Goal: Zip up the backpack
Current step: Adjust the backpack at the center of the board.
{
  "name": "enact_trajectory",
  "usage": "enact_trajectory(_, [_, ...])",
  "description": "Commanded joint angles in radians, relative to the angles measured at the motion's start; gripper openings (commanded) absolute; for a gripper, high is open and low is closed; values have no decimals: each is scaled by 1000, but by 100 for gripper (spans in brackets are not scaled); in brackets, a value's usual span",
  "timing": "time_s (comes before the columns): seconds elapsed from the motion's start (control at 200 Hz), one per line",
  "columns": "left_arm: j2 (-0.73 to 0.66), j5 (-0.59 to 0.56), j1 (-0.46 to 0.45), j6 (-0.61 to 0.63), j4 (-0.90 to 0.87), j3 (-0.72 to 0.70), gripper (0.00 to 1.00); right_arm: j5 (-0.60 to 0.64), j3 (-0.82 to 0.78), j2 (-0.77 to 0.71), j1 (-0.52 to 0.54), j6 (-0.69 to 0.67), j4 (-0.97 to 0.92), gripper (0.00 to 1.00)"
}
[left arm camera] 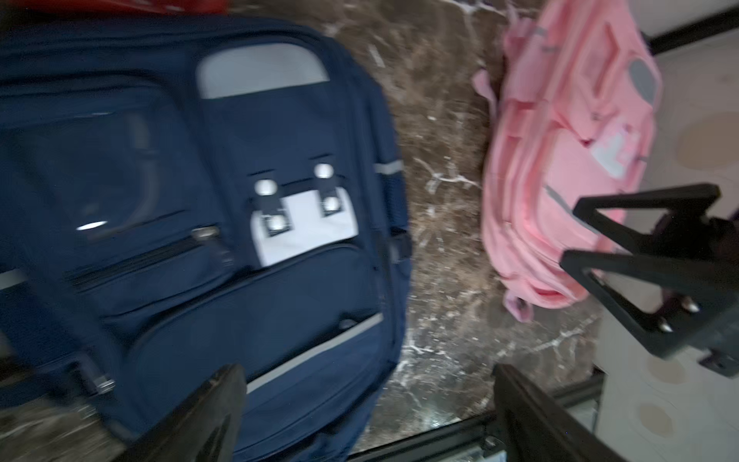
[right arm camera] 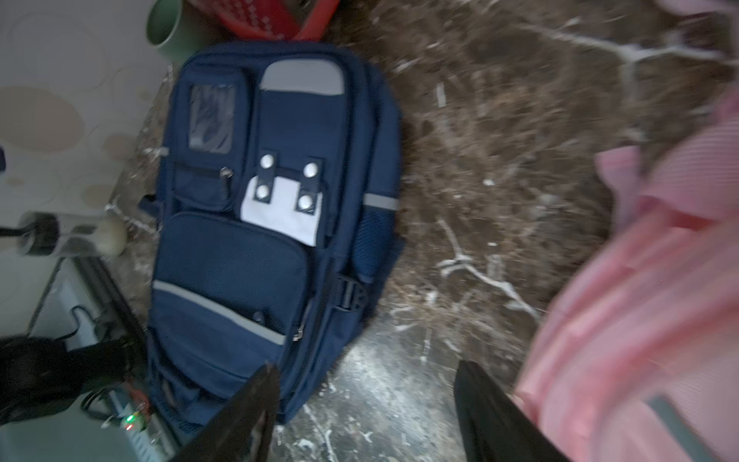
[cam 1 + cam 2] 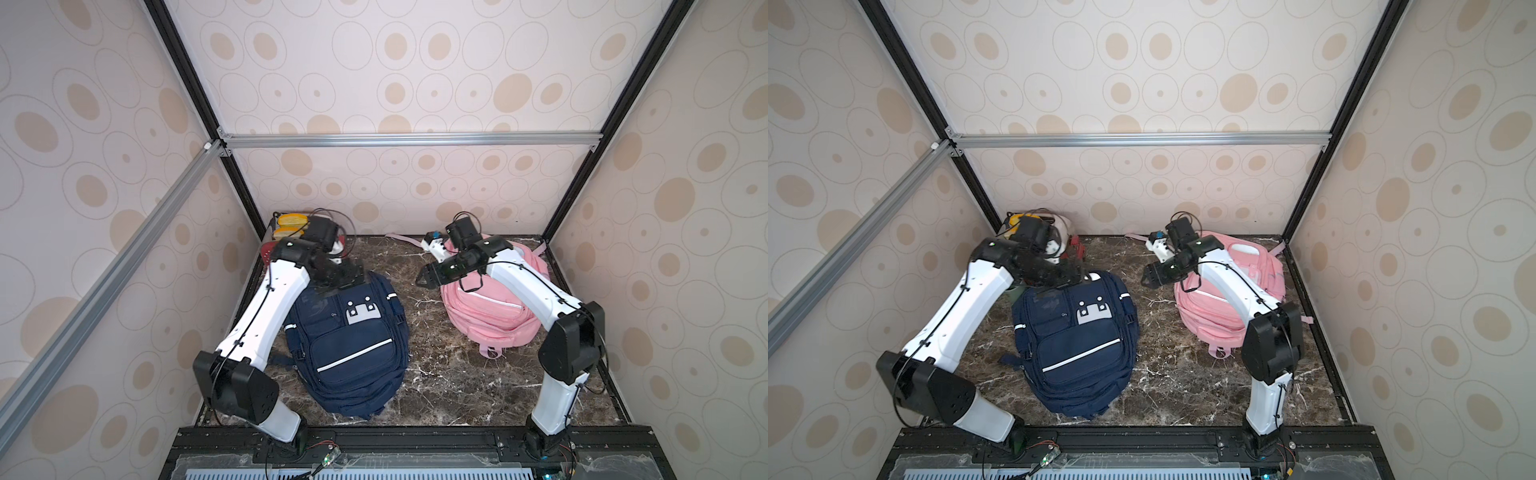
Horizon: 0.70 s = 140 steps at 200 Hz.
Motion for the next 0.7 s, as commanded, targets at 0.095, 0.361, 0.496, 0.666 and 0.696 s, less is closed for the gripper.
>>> enact_trajectory(0.095, [-94, -137, 176, 169, -199, -94, 99, -89, -14, 131, 55, -20, -118, 76])
enact_trajectory(0.361, [-144, -164, 225, 172, -197, -156, 99, -86, -68, 228, 81, -47, -128, 85])
enact_trajectory(0.496, [-141, -183, 232, 177, -195, -162, 99, -87, -26, 297, 108, -50, -141, 82])
enact_trajectory(0.666, [-144, -168, 290, 195, -175, -178, 99, -68, 37, 385, 120, -73, -203, 54])
enact_trajectory(0.696, [-147, -149, 311, 197, -166, -188, 99, -59, 41, 396, 120, -81, -212, 48])
